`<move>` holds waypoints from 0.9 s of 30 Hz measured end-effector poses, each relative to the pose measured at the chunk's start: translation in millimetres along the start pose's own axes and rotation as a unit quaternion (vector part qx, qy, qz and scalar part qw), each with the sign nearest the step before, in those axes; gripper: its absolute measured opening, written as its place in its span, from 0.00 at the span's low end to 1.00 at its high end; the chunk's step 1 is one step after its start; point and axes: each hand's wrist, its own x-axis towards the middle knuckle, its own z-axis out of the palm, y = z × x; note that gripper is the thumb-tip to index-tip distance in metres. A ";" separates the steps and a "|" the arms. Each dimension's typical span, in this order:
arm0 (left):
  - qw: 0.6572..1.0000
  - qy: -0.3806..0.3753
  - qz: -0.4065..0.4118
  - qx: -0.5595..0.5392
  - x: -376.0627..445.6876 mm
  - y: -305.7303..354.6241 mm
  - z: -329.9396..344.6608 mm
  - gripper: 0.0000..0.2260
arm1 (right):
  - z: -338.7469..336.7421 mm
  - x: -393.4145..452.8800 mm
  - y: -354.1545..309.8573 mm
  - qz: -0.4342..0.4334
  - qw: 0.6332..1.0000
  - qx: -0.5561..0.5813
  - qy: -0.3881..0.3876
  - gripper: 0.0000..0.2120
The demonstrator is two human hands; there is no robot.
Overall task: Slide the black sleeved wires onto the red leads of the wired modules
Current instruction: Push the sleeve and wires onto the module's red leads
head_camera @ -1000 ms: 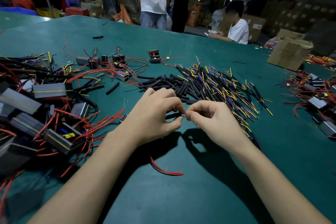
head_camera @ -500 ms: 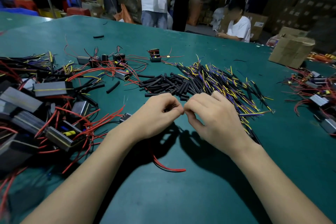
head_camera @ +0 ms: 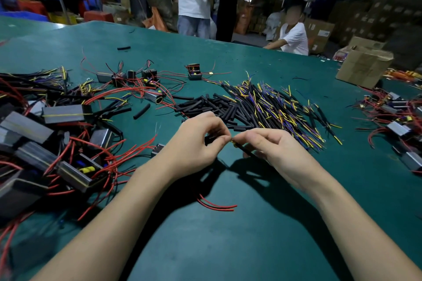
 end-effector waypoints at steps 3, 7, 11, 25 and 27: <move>1.000 -0.008 0.017 0.006 -0.2 1.9 1.2 0.03 | 3.2 2.4 0.9 -0.004 1.000 -0.016 0.020 0.03; 0.999 -0.017 0.035 0.031 -0.5 4.0 0.9 0.04 | 6.1 4.8 0.8 -0.013 0.999 -0.031 0.031 0.03; 0.995 -0.023 0.035 0.089 0.5 3.5 0.1 0.04 | 10.4 4.8 0.2 -0.090 0.975 -0.187 0.080 0.05; 0.975 -0.072 0.032 0.206 -3.2 2.5 1.5 0.03 | 15.0 -1.0 -7.4 -0.092 0.922 -0.373 0.047 0.05; 0.969 -0.077 0.071 0.225 -1.9 2.9 1.3 0.06 | 11.3 0.5 -7.6 -0.038 0.960 -0.275 0.030 0.06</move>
